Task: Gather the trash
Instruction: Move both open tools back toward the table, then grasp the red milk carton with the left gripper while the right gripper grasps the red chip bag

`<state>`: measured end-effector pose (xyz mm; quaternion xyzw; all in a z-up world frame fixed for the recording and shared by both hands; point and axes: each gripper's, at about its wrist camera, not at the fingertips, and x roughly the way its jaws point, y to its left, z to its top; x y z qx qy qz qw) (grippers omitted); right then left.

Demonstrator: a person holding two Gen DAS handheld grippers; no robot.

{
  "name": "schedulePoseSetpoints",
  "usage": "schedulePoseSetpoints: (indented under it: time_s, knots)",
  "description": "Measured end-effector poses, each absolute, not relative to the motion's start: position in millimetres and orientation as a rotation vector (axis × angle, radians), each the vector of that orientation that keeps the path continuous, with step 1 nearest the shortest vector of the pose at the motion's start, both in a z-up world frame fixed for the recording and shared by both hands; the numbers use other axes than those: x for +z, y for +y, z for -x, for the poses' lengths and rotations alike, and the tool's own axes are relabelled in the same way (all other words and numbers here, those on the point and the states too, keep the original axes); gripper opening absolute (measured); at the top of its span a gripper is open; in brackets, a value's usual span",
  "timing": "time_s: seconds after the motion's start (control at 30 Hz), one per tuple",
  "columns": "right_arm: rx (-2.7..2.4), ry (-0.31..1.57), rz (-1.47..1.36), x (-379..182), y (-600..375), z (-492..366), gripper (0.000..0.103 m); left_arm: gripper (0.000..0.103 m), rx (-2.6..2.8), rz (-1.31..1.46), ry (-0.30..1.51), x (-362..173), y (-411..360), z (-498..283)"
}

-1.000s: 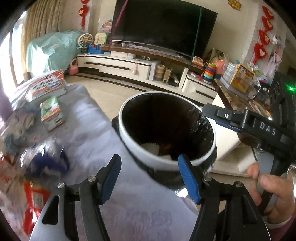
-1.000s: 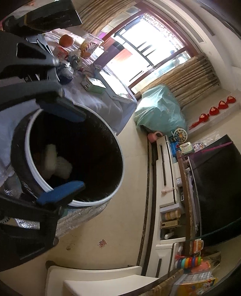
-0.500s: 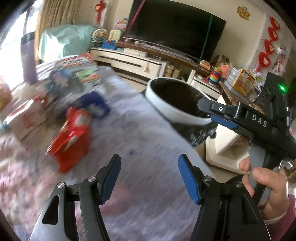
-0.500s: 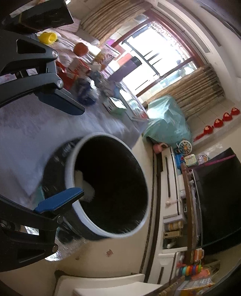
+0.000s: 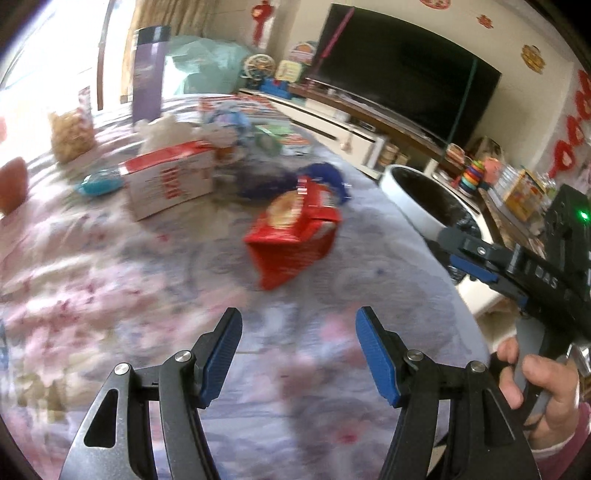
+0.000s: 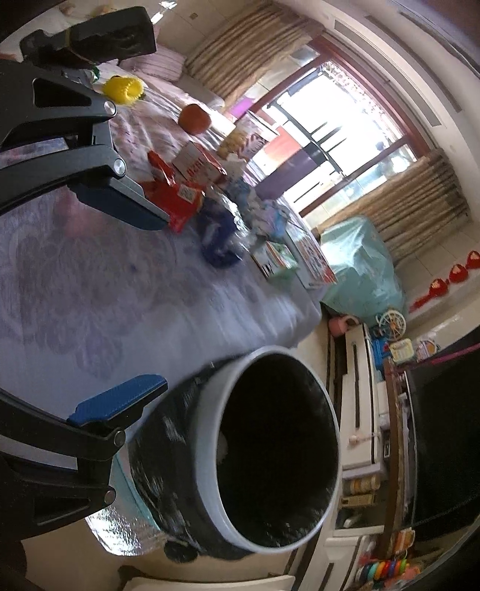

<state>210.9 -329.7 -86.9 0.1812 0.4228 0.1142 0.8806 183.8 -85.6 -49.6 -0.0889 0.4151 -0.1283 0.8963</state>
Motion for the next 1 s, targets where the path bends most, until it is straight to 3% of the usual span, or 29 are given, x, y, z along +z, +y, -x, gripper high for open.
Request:
schedulePoseSetpoints:
  time_s: [0.43,1.0]
  knots:
    - [0.333,0.910,-0.352,-92.2,-274.0,-211.3,0.082,0.064,-0.137,0.208,0.855,-47.9,-32.1,-192.7]
    - [0.404,0.946,-0.367,-101.1,-229.3,-238.7,0.082,0.064,-0.152,0.096,0.847,-57.8,0.3,-267.4]
